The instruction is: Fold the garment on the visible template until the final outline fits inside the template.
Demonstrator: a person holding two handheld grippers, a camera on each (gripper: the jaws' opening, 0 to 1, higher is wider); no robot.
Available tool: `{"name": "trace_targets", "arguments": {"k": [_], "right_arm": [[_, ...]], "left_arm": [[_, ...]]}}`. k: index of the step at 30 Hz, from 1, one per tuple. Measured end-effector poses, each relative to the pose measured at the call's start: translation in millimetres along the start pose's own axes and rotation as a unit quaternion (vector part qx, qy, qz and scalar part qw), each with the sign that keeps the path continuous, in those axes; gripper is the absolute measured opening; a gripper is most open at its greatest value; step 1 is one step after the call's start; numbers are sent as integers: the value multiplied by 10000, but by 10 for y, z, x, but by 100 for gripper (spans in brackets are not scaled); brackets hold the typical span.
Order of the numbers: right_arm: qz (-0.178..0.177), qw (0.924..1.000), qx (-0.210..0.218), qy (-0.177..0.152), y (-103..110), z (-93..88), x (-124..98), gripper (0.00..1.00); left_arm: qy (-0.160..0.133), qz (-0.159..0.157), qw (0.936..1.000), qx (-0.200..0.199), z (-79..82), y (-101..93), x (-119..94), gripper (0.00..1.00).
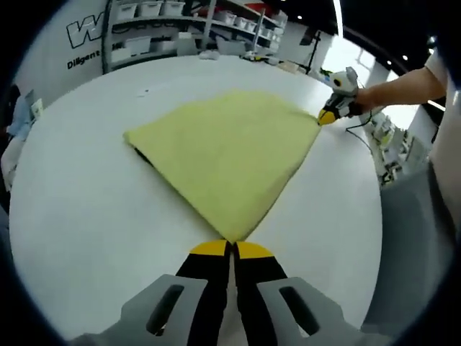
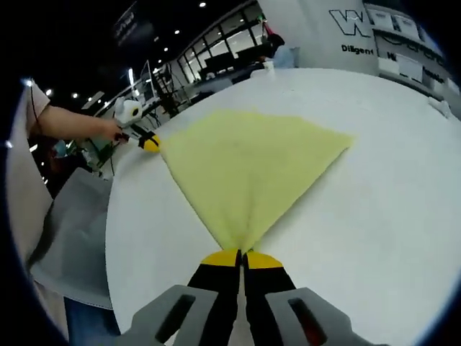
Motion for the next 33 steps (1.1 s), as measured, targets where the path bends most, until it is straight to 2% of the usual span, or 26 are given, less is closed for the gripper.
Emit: {"name": "trace_targets", "arguments": {"k": [3,4,5,6,7,9,11,12,13,14,18,20,21,27,28,33], "right_arm": [[-116,9998,-11,189,-48,-10,-24,0],[-135,9997,-13,208,-61,-4,-38,0],[-204,9994,36,284,-100,-4,-49,0],[-283,9991,-1,330,-129,8,-71,2],[-475,9982,-208,304,-201,29,-81,2],[-526,9983,-198,164,-210,123,-101,0],[-948,9947,-385,-77,-304,269,-97,1],[-956,9946,-334,-213,-281,360,-84,1],[-975,9942,-308,-330,-254,427,-63,2],[-1050,9918,-565,-467,-221,509,-31,3],[-792,9912,-817,-679,32,664,160,1],[-698,9913,-938,-600,179,694,283,0],[-616,9906,-1012,-684,275,743,357,1],[-153,9885,-1348,-673,727,839,676,1],[-103,9863,-1515,-637,806,850,741,1],[170,9833,-1690,-651,1111,948,950,1]], "left_arm": [[121,14,9993,-356,-65,6,-28,3],[180,97,9995,-233,-75,42,-68,3],[251,266,9989,-279,-104,91,-120,3],[178,427,9980,-431,-97,145,-197,5],[21,513,9978,-415,-49,175,-246,6],[-344,652,9963,-434,96,222,-344,5],[-491,796,9951,-328,230,245,-374,6],[-573,792,9949,-267,333,227,-354,6],[-724,693,9949,-127,466,172,-299,5],[-767,614,9952,-41,539,133,-251,4],[-718,201,9968,274,781,-89,131,5],[-647,89,9972,376,835,-157,291,6],[-619,29,9972,407,856,-189,365,6],[-352,-325,9962,723,950,-383,821,6],[-289,-371,9960,766,946,-395,873,6],[53,-531,9940,953,849,-499,1081,4]]}}
Point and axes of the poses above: the point that each gripper's makers call its tool centre point, and the gripper's own axes: x roughly forward along the fingers, y roughly to its left, z roughly out of its top, the point moved 3 cm from there along -x, roughly backward along the fingers, and after that the axes turned 14 degrees about -z, right-handed, at the moved point
